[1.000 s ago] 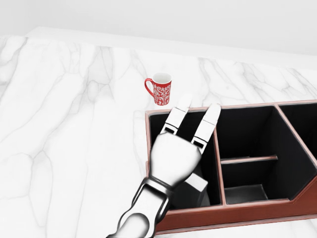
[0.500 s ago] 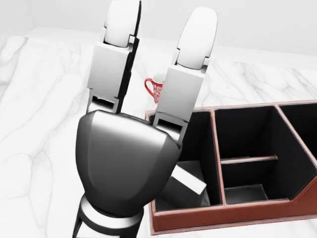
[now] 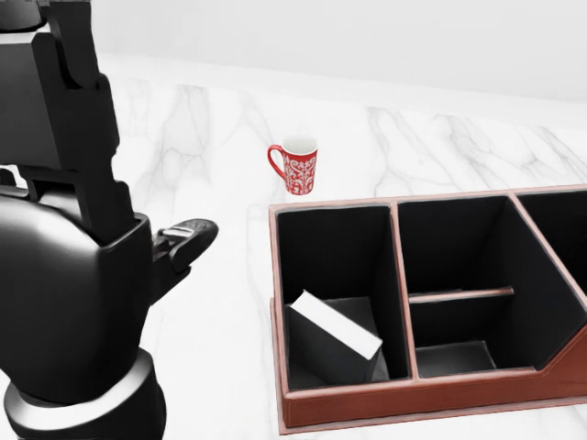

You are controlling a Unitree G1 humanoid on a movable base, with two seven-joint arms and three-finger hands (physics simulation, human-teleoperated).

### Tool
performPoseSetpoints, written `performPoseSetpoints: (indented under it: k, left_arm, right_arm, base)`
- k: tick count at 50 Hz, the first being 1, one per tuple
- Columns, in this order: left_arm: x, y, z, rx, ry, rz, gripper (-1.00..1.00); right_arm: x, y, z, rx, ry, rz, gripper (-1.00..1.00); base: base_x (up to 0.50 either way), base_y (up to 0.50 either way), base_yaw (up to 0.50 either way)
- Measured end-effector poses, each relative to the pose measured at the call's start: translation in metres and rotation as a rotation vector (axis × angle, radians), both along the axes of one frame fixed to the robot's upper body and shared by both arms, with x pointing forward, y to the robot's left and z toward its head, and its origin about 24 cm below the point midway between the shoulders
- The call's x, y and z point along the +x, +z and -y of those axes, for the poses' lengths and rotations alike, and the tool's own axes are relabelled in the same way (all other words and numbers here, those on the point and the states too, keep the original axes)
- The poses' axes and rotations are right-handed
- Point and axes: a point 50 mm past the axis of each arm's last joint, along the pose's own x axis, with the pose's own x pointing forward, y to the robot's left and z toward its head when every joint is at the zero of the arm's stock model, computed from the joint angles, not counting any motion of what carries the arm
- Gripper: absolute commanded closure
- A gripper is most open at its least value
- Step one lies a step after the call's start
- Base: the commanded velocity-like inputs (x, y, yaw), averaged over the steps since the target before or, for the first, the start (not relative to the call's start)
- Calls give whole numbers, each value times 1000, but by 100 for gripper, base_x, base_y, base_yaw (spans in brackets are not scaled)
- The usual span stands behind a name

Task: Pick up the book and place it in the left compartment of the caddy.

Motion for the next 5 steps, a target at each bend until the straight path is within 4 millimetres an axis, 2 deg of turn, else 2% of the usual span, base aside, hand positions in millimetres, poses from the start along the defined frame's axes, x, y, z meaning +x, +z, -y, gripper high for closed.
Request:
performPoseSetpoints:
  k: [5]
  left_arm:
    - [-5,8,-13,-125,-70,27,-100]
  right_arm:
    - [0,0,0,-1,0,2,-100]
  base:
    - [0,0,0]
